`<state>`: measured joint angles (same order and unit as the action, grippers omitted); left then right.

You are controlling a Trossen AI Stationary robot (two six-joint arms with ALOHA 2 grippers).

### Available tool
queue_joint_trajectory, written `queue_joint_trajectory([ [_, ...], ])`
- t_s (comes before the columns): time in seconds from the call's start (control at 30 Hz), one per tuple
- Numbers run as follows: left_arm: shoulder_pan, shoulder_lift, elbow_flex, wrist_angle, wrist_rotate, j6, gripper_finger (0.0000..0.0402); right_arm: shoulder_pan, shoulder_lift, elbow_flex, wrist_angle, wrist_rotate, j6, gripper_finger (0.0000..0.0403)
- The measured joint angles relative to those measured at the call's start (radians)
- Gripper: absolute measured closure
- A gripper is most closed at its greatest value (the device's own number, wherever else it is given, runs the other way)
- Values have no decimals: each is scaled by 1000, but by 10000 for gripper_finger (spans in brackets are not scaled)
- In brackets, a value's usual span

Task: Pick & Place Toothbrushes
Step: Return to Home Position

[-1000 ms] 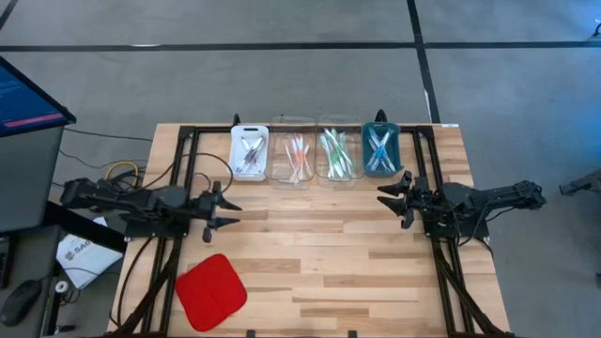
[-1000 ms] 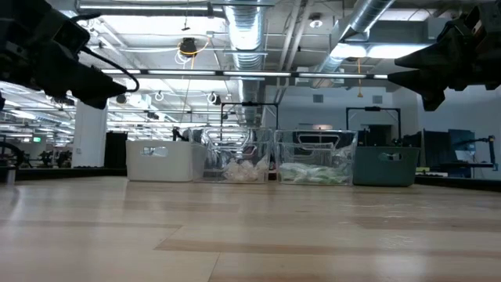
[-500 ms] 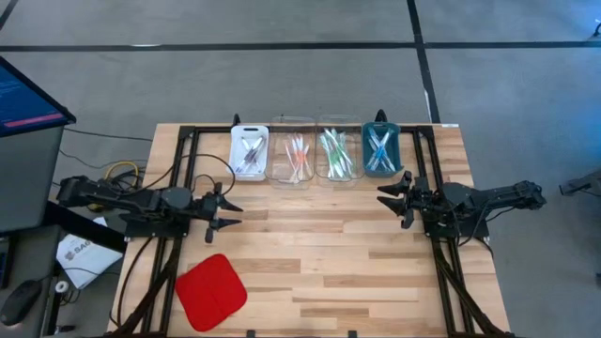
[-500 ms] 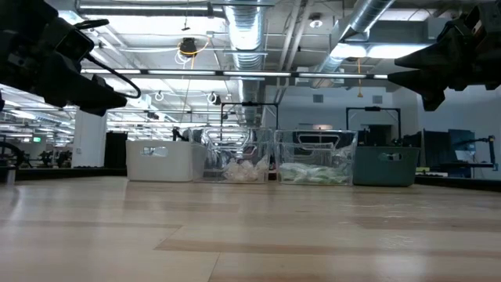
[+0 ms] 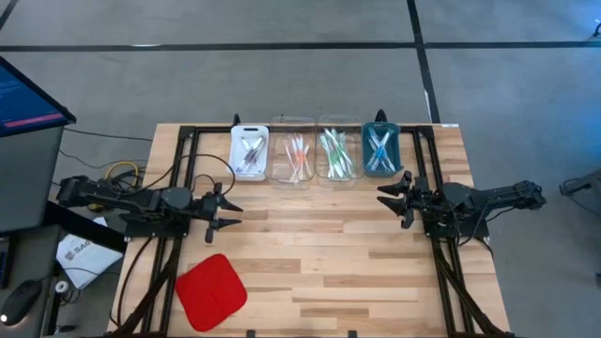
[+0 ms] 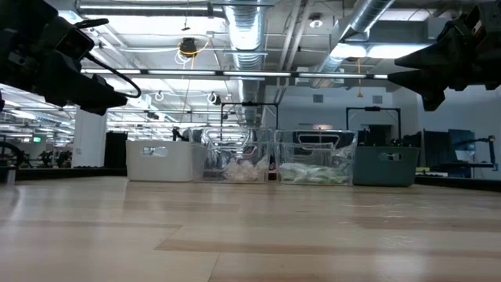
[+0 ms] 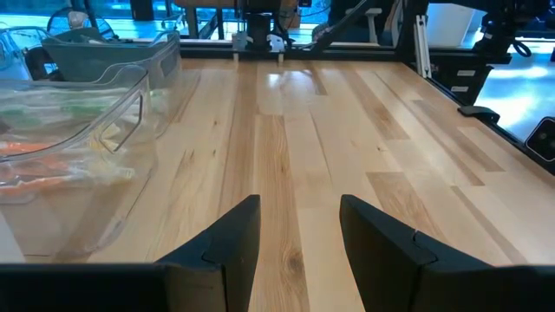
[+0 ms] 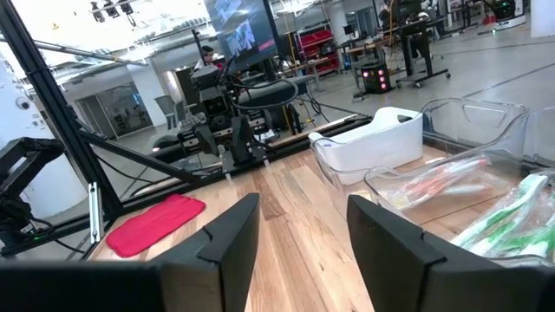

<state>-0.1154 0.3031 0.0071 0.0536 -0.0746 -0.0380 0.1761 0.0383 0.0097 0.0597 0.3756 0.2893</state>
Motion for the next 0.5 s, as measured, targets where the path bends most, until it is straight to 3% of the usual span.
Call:
queue_joint_trajectory([
  [0.5,0,0,0,1,0,0,248,0,0,0,0,0,0,237],
])
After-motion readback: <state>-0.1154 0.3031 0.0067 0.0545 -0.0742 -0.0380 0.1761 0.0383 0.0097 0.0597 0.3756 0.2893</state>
